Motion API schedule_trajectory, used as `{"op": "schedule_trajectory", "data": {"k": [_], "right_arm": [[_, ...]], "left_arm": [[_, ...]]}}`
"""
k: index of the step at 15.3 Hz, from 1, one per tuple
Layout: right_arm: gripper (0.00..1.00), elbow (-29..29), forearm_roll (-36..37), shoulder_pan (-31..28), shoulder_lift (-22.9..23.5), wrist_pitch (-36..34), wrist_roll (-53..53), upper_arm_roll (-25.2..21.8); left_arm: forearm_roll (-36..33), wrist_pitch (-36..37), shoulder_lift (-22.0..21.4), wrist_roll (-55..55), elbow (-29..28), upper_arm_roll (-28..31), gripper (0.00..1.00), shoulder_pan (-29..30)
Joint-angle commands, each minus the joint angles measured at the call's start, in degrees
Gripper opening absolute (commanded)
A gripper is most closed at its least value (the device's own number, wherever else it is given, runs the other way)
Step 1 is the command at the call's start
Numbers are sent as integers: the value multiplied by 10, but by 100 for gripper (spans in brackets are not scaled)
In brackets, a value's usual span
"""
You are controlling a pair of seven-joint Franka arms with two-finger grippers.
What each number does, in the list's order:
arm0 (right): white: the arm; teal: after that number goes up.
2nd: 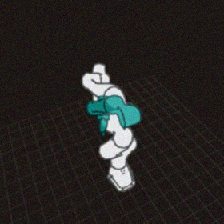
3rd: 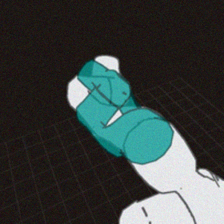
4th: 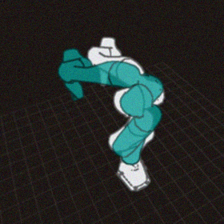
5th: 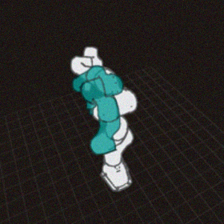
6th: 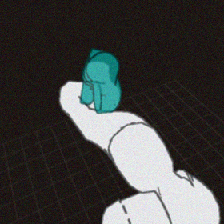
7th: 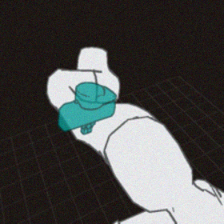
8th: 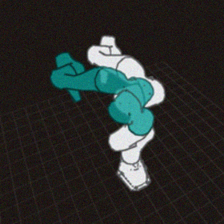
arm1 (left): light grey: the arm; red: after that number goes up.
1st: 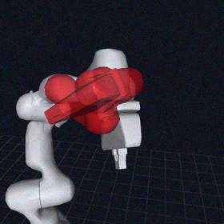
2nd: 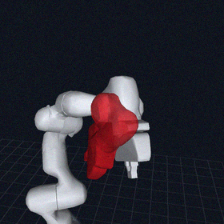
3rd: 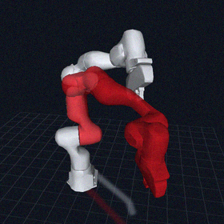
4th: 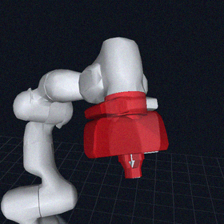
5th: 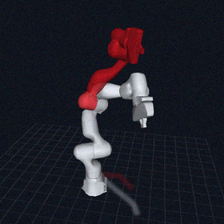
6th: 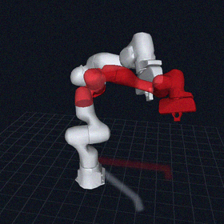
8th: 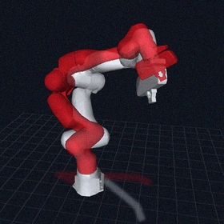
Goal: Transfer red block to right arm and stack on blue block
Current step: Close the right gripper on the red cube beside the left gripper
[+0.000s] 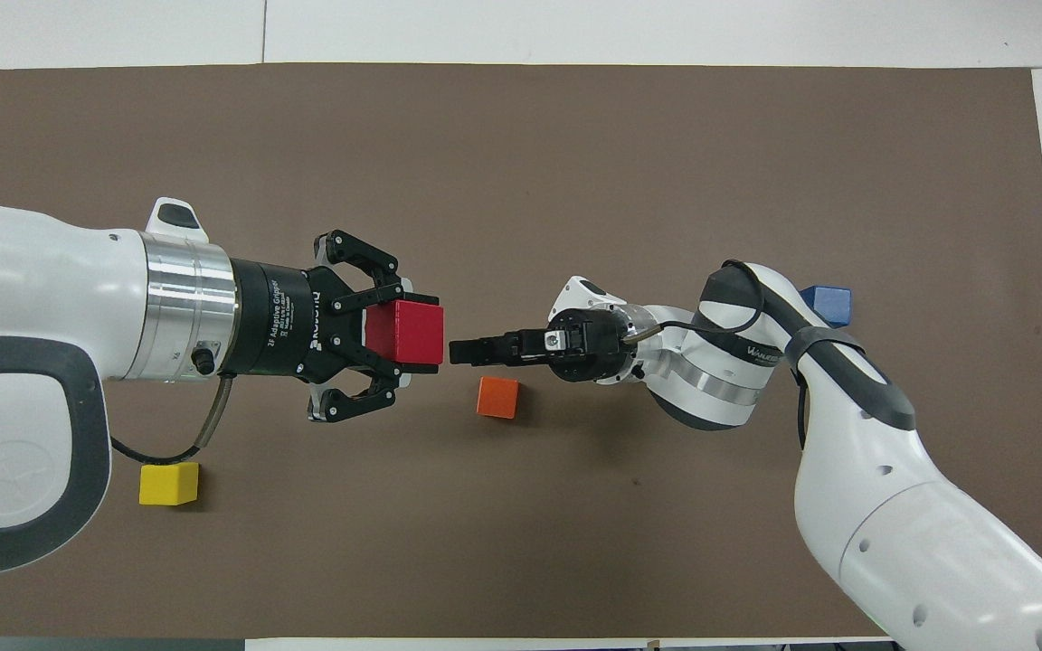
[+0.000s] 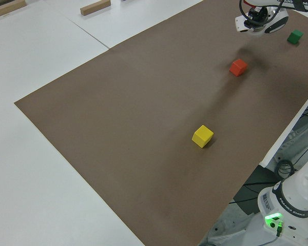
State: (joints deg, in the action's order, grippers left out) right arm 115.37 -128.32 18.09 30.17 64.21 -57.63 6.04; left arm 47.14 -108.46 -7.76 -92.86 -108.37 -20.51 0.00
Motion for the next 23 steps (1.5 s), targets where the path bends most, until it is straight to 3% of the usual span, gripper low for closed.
{"op": "schedule_trajectory", "data": {"k": [1,11,16,19,20,23], "right_arm": [[100,-29,-22,10,14,41,-40,1],[100,-53,-91,55,17,60,-48,4],[70,-57,-98,61,17,59,-50,3],[6,-57,-91,56,17,56,-50,3],[0,-57,-90,55,17,56,-49,3],[0,-57,-88,53,17,58,-46,3]], "left_arm": [[21,-13,-25,12,-29,-1,0,2],[22,-32,-31,-1,-42,-4,0,-1],[22,-82,-37,-26,-61,-5,0,-19],[22,-79,-37,-27,-61,-5,0,-18],[22,-76,-37,-27,-60,-5,0,-18],[22,-73,-37,-27,-60,-5,0,-18]]}}
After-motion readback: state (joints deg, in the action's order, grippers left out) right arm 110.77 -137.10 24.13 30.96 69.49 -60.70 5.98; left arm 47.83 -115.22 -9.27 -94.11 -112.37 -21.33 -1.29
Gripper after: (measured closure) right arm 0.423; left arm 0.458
